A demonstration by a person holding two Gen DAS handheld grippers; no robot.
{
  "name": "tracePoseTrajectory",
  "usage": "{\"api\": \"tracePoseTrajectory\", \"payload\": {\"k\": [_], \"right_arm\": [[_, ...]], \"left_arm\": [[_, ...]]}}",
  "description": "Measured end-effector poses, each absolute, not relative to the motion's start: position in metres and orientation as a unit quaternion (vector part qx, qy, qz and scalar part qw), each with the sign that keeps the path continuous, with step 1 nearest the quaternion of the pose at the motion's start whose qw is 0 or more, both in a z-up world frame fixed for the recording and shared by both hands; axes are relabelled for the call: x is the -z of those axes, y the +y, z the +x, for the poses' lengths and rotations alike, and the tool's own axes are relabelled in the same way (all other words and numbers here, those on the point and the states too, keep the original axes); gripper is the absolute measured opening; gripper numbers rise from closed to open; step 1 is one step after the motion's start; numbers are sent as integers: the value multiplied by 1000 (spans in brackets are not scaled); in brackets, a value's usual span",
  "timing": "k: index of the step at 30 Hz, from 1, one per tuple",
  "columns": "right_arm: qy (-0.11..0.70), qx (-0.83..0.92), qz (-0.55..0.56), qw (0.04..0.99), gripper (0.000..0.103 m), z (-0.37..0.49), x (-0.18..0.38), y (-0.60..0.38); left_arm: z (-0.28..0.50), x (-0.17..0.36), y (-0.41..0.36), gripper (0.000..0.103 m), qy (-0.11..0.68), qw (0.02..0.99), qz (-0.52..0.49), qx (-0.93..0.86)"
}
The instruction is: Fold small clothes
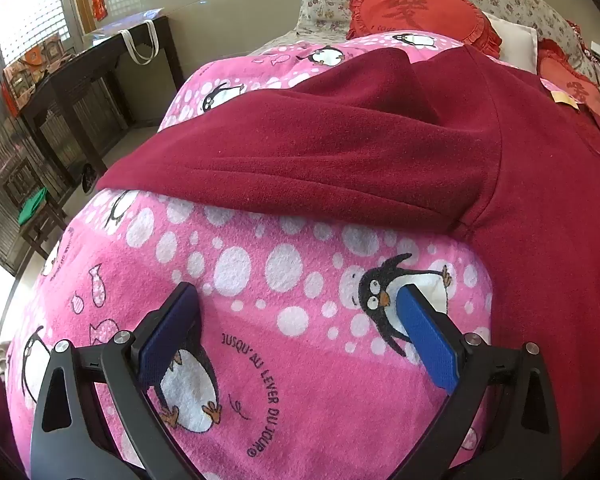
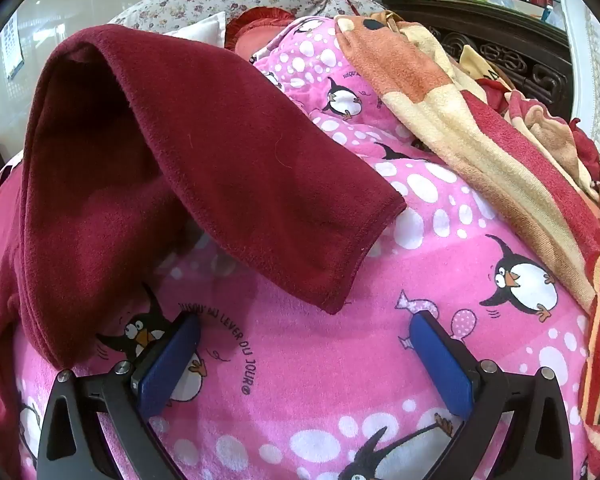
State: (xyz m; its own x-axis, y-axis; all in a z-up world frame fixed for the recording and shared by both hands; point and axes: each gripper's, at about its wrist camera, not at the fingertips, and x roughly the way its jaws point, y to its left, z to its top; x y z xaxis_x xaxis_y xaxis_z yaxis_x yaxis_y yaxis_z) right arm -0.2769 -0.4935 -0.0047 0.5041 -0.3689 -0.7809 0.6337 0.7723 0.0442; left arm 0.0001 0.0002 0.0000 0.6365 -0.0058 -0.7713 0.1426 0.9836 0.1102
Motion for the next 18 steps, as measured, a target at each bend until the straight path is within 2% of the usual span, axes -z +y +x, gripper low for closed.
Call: {"api": "tracePoseTrajectory", "payload": {"k": [18], "right_arm": [[415,290,171,846,103,-274,1,-493]], "left_arm": [[-16,-18,-2,100,447,886,104,61]]}}
